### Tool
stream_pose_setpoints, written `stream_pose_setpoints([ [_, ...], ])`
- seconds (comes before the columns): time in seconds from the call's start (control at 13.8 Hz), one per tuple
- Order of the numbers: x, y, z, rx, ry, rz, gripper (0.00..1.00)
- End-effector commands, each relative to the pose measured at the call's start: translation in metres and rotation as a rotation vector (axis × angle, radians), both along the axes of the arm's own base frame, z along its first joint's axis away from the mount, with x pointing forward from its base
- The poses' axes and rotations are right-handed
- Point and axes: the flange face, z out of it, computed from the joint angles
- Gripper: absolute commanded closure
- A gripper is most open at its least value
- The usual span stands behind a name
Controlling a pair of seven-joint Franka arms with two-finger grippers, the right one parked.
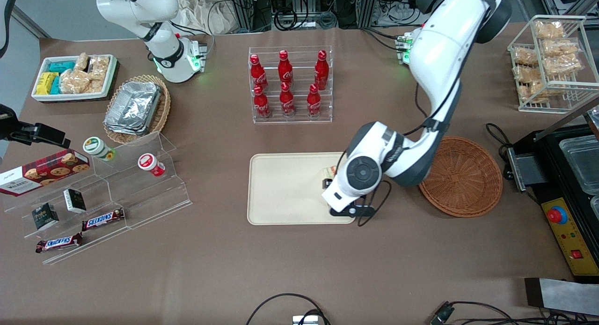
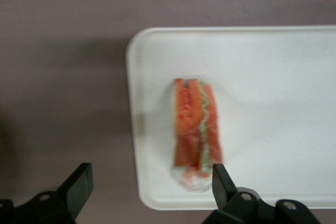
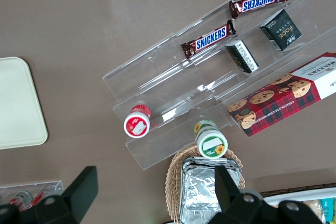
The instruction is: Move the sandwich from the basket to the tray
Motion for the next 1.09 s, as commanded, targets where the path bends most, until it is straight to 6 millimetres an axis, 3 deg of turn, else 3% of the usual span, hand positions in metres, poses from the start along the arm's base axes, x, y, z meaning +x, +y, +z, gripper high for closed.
stream_pose_setpoints([
  [0.0,-0.029,0.063,0.056,0.03,-0.005,0.006,0.0],
  [0.14,-0.046,0.112,0.074,0.051,-0.001,0.021,0.0],
  [0.36,-0.065,0.157,0.113,0.045,-0.018,0.015,0.0],
  [0.72,-0.054,0.207,0.207,0.053,0.006,0.041,0.0],
  [1.01,-0.037,0.25,0.237,0.046,-0.019,0.042,0.0],
])
